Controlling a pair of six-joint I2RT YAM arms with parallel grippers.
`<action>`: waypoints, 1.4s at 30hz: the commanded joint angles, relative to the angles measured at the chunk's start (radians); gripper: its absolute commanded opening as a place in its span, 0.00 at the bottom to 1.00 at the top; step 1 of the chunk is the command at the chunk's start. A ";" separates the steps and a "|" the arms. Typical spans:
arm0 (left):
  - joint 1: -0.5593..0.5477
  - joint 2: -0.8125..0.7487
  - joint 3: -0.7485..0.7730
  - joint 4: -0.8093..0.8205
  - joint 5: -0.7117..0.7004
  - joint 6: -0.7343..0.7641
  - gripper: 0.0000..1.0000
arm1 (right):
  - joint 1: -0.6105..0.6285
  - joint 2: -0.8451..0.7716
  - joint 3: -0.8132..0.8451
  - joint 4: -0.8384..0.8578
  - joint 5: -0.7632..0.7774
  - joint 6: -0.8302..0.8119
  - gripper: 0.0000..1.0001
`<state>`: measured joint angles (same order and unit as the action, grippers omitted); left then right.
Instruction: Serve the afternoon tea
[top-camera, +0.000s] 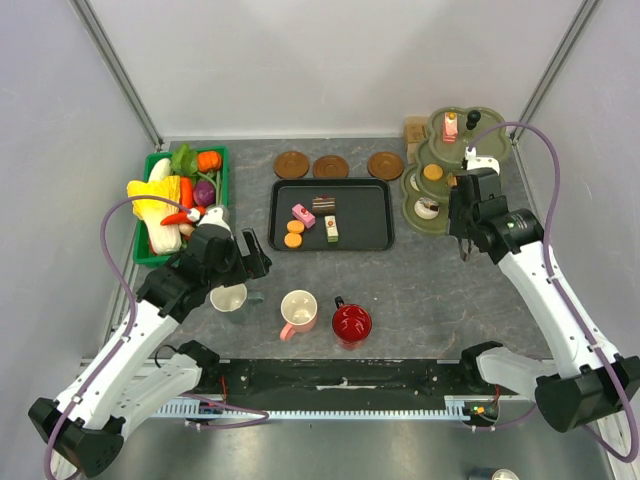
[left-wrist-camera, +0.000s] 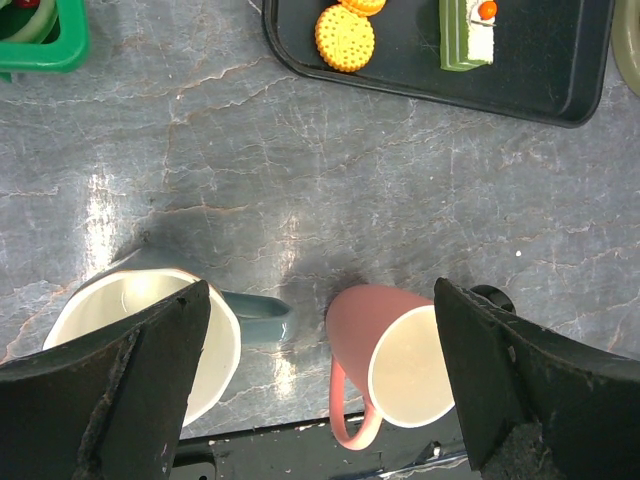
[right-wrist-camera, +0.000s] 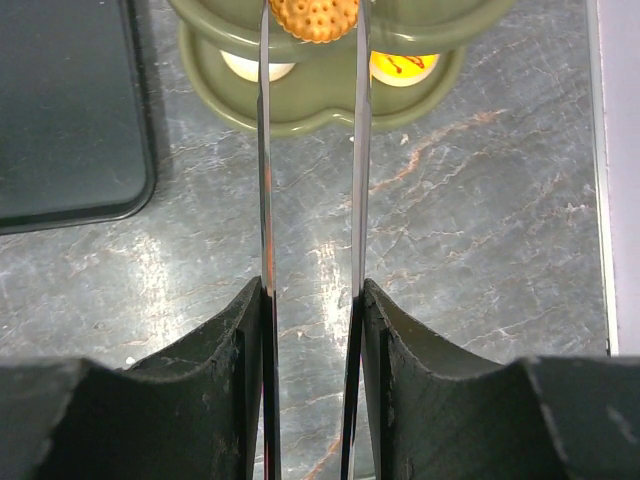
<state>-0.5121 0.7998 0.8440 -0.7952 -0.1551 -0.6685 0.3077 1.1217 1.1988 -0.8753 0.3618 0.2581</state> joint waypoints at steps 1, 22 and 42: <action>0.001 -0.017 0.001 0.027 -0.006 -0.006 0.99 | -0.027 0.026 0.038 0.022 0.020 -0.016 0.33; 0.000 -0.017 0.004 0.024 -0.015 -0.003 0.99 | -0.087 0.159 0.065 0.147 -0.011 -0.043 0.52; 0.001 -0.033 0.012 0.013 0.012 -0.008 0.99 | -0.087 -0.080 -0.016 0.050 -0.358 -0.123 0.59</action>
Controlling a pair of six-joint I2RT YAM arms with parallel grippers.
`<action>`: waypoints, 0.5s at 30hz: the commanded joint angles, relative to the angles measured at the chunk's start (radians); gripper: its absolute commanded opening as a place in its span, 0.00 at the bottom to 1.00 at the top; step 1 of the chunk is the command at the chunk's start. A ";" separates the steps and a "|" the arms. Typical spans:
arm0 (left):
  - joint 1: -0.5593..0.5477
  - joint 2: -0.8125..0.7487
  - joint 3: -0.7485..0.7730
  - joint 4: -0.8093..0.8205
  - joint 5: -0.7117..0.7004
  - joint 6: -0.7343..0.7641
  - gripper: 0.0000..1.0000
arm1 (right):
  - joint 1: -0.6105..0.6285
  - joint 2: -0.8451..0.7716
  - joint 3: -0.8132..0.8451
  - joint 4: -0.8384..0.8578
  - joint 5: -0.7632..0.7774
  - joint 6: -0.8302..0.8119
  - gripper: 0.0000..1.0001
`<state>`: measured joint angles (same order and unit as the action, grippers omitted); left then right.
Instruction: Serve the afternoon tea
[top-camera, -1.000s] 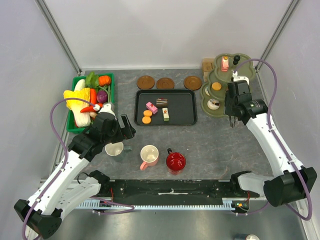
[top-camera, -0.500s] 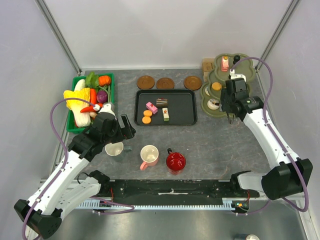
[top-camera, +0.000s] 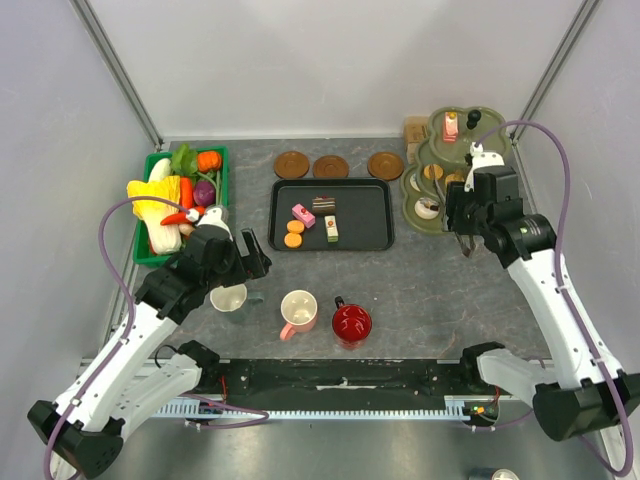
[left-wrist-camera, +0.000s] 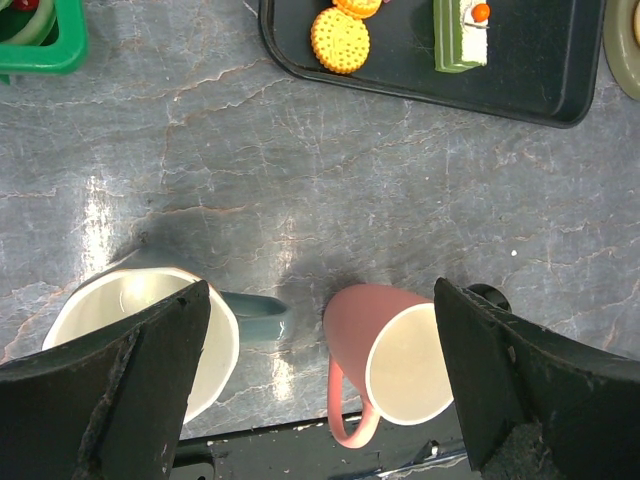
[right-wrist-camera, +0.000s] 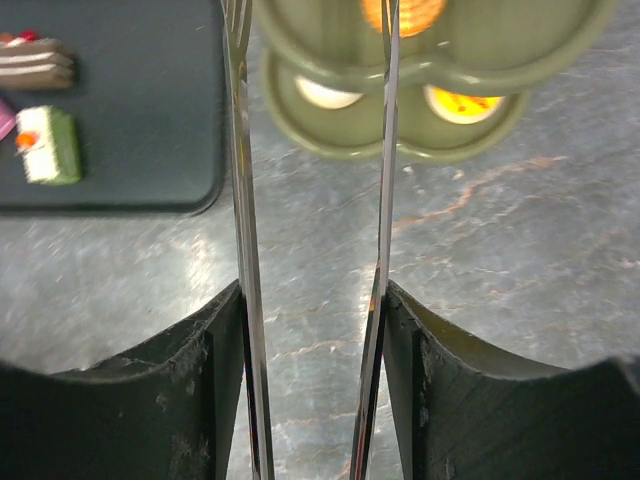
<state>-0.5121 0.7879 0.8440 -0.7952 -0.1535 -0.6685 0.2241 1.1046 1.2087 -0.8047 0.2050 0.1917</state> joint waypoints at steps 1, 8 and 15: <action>0.001 -0.022 0.012 0.013 0.012 -0.008 0.99 | -0.005 -0.086 -0.032 -0.025 -0.258 -0.067 0.59; 0.001 -0.007 0.013 0.013 0.006 -0.009 0.99 | -0.002 -0.163 -0.026 -0.033 -0.447 -0.146 0.59; 0.001 -0.001 0.009 0.013 0.006 -0.023 0.99 | 0.075 -0.074 -0.043 0.064 -0.509 -0.078 0.59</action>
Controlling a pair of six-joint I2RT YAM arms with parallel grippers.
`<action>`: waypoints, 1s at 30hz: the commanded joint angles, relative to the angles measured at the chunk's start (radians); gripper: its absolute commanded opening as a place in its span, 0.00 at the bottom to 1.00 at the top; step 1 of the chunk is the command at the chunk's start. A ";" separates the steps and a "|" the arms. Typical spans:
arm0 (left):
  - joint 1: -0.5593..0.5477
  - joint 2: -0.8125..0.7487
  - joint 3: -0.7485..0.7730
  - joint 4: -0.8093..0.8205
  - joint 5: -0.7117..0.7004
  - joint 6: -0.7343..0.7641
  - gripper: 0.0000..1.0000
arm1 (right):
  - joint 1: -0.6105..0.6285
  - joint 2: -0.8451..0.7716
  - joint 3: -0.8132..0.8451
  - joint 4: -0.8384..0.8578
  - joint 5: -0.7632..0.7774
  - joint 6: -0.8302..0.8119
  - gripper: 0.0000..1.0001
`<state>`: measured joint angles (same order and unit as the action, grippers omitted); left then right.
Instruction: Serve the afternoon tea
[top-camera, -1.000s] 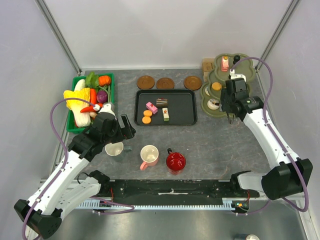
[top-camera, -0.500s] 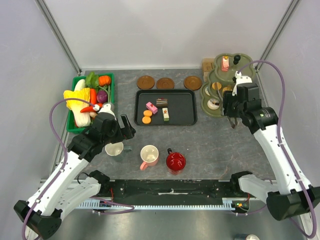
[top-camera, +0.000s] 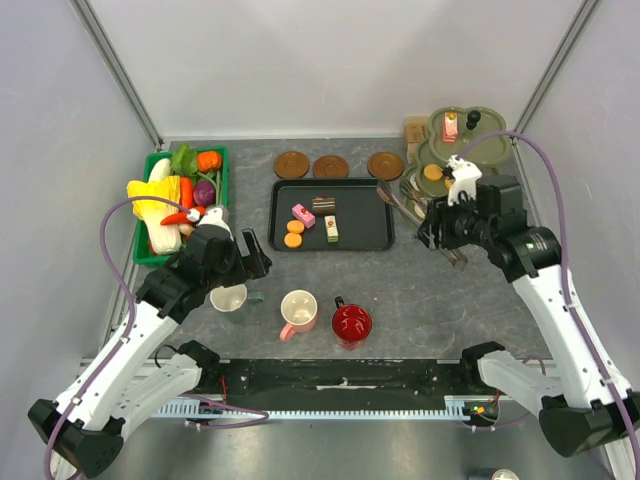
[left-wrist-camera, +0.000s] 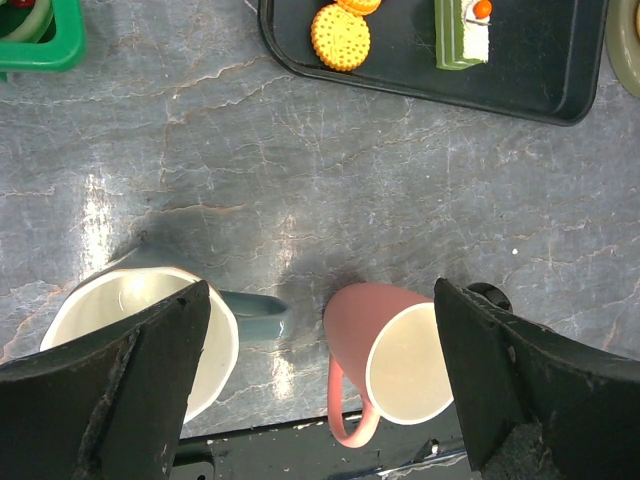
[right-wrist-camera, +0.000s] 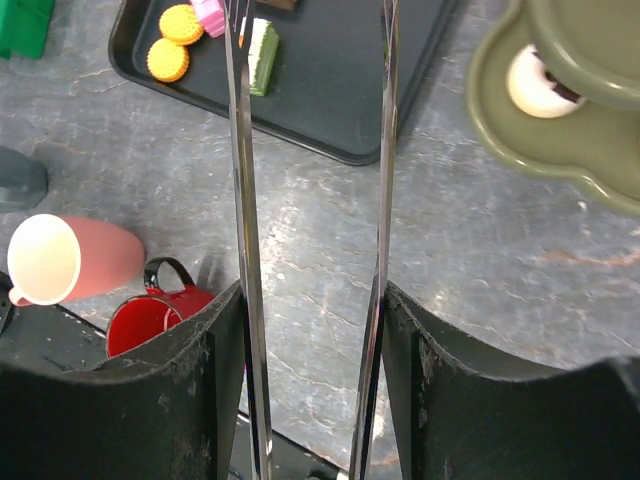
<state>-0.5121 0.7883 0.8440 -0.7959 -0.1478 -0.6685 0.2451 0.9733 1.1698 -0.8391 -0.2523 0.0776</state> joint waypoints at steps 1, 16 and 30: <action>0.000 -0.001 0.007 0.014 0.001 -0.025 0.99 | 0.087 0.083 -0.007 0.121 -0.003 0.069 0.59; 0.001 -0.026 -0.020 0.009 0.025 -0.028 0.99 | 0.427 0.542 0.048 0.347 0.321 0.301 0.60; 0.000 -0.041 -0.033 0.009 0.030 -0.023 0.99 | 0.545 0.719 0.151 0.305 0.467 0.324 0.59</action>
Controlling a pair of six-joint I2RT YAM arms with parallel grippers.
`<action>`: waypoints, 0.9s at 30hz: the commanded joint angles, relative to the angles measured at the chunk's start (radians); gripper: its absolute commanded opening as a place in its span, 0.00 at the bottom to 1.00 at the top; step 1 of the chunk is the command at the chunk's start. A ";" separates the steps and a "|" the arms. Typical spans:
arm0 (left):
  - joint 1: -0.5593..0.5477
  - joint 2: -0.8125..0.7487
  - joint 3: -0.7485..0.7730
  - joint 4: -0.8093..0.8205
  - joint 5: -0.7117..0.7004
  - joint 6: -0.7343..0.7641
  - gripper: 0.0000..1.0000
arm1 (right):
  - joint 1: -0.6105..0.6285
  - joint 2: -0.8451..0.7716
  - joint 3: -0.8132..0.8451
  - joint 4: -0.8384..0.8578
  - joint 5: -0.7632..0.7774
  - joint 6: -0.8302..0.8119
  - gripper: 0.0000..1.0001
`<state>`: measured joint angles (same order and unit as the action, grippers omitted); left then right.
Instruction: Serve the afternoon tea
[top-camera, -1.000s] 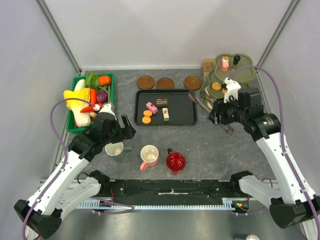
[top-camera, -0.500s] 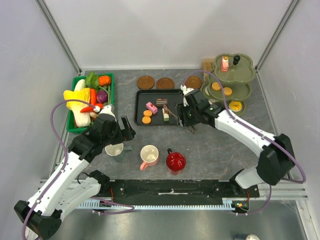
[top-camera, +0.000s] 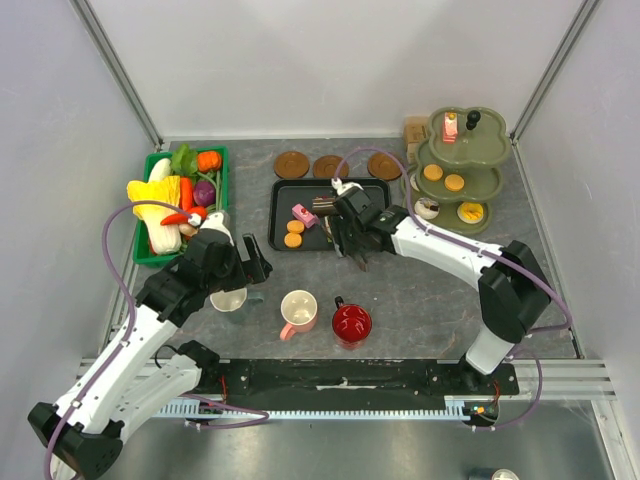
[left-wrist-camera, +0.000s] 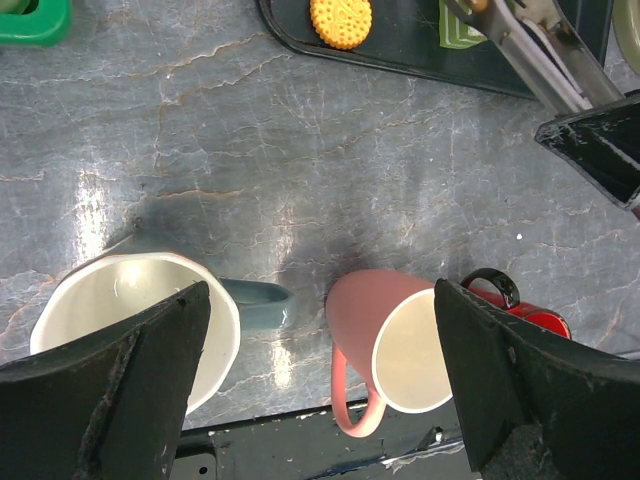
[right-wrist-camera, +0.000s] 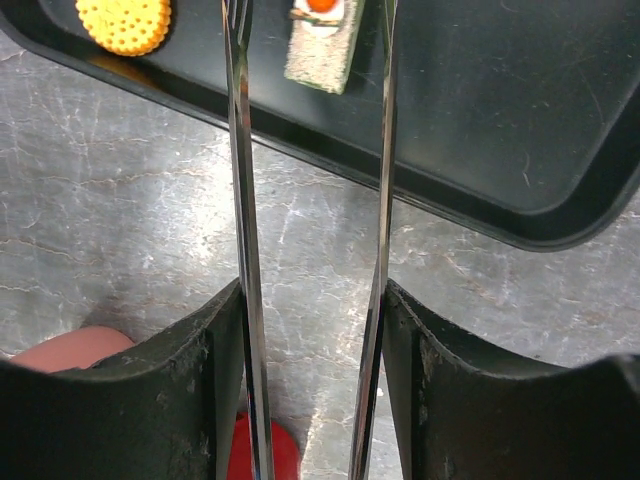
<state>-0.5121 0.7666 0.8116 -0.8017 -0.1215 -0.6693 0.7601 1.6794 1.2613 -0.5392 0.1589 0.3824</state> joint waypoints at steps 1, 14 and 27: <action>0.001 -0.021 0.000 0.015 0.000 -0.021 0.99 | 0.036 0.016 0.061 -0.004 0.068 0.026 0.59; 0.003 -0.030 -0.002 0.015 -0.007 -0.019 0.99 | 0.050 -0.049 0.079 -0.105 0.218 0.041 0.38; 0.001 -0.029 0.001 0.015 -0.004 -0.019 0.99 | -0.036 -0.383 0.272 -0.188 0.472 -0.121 0.34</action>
<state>-0.5121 0.7433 0.8112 -0.8024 -0.1215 -0.6693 0.7986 1.3708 1.4036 -0.7250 0.4999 0.3527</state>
